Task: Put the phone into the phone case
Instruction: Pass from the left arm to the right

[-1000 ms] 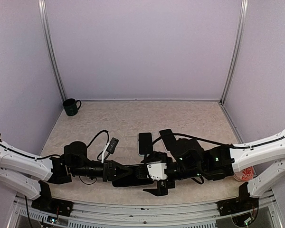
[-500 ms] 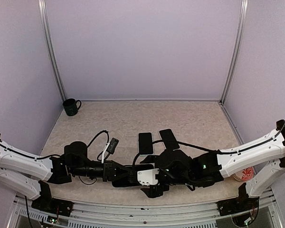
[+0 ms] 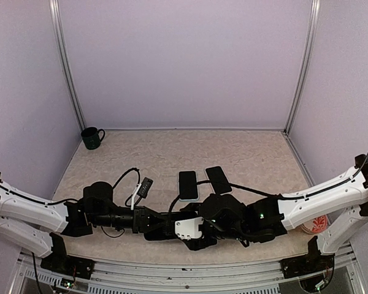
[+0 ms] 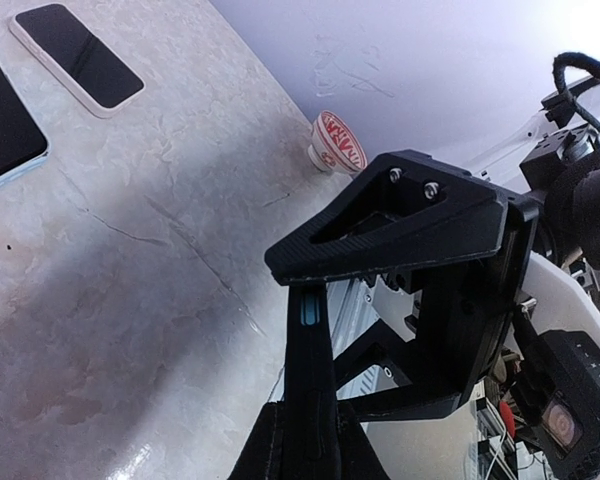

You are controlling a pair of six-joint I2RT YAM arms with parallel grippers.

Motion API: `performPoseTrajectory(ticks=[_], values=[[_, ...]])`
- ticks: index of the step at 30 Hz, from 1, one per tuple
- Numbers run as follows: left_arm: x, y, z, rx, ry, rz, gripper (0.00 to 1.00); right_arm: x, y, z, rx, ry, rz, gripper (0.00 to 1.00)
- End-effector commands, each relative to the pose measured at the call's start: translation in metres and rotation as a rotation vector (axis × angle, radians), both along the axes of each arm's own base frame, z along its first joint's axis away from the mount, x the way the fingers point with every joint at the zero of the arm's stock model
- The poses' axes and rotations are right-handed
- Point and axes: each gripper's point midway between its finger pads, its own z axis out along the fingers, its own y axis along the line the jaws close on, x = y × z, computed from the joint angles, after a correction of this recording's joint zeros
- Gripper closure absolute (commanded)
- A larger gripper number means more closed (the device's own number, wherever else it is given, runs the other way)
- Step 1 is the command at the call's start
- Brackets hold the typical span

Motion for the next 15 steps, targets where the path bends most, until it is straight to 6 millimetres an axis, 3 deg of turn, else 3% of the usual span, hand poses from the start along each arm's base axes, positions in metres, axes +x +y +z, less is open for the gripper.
performPoseTrajectory(ticks=[1, 5, 9, 10, 13, 15], values=[[0.007, -0.007, 0.036, -0.11, -0.057, 0.005, 1.0, -0.004, 0.012, 0.009, 0.038, 0.003, 0.005, 0.22], [0.006, -0.007, 0.035, -0.11, -0.056, 0.004, 1.0, -0.003, 0.013, 0.002, 0.014, 0.012, -0.005, 0.21], [0.005, -0.006, 0.035, -0.118, -0.052, 0.002, 1.0, -0.002, 0.014, -0.001, 0.004, 0.016, -0.017, 0.46], [0.005, -0.006, 0.036, -0.121, -0.053, 0.002, 0.96, -0.002, 0.014, -0.001, 0.003, 0.019, -0.021, 0.49], [0.006, -0.002, 0.04, -0.128, -0.057, 0.012, 0.68, -0.001, 0.015, 0.002, 0.016, 0.027, -0.032, 0.49], [0.013, 0.005, 0.042, -0.121, -0.069, 0.046, 0.39, -0.001, 0.015, 0.005, 0.031, 0.034, -0.04, 0.49]])
